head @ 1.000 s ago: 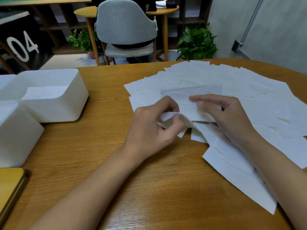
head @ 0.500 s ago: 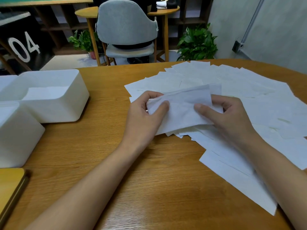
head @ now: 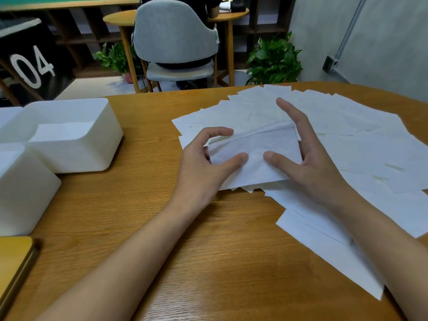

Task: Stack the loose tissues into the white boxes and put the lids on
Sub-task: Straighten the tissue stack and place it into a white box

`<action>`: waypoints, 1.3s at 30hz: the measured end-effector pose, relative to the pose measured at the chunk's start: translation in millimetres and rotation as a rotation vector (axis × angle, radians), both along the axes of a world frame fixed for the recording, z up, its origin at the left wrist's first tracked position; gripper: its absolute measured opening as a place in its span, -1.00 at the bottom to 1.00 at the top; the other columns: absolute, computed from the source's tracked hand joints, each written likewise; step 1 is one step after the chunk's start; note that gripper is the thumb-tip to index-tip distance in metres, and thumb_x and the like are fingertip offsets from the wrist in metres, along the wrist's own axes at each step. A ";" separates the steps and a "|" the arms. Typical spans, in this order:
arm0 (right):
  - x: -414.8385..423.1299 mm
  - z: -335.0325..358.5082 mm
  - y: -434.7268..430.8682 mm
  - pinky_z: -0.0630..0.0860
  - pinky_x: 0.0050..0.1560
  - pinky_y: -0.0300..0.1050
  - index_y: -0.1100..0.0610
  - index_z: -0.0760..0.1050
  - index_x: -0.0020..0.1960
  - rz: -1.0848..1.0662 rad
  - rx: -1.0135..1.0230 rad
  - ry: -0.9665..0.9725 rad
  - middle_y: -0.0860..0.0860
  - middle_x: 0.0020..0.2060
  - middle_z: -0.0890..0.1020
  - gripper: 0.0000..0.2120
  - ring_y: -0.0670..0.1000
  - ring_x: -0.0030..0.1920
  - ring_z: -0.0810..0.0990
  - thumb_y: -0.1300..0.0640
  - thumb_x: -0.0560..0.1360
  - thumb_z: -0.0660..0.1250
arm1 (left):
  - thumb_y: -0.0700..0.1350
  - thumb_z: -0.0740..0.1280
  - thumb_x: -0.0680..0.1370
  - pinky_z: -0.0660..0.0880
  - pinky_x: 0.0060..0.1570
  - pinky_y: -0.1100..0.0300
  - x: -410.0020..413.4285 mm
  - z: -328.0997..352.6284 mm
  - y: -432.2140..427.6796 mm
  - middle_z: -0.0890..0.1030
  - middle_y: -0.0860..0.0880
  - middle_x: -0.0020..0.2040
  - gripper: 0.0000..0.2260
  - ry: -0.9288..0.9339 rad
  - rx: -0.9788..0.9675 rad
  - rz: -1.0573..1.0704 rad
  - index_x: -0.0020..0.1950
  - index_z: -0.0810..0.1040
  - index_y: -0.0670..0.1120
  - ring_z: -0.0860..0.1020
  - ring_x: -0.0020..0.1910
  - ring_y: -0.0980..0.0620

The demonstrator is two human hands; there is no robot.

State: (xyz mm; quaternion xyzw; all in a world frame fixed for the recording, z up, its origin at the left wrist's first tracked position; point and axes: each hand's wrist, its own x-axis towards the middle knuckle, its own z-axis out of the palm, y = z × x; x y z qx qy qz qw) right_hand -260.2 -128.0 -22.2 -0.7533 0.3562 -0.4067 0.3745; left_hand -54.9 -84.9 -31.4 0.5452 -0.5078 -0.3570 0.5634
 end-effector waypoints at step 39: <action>-18.1 -3.0 -18.2 0.46 0.28 -0.38 0.03 0.70 0.23 -0.148 0.119 -0.115 -0.20 0.18 0.72 -0.67 -0.24 0.28 0.60 0.35 0.59 0.38 | 0.02 0.59 0.51 0.42 0.16 0.29 -21.8 -16.0 15.1 0.57 0.11 0.11 -0.76 -0.669 -0.238 -0.534 0.15 0.74 0.06 0.52 0.13 0.14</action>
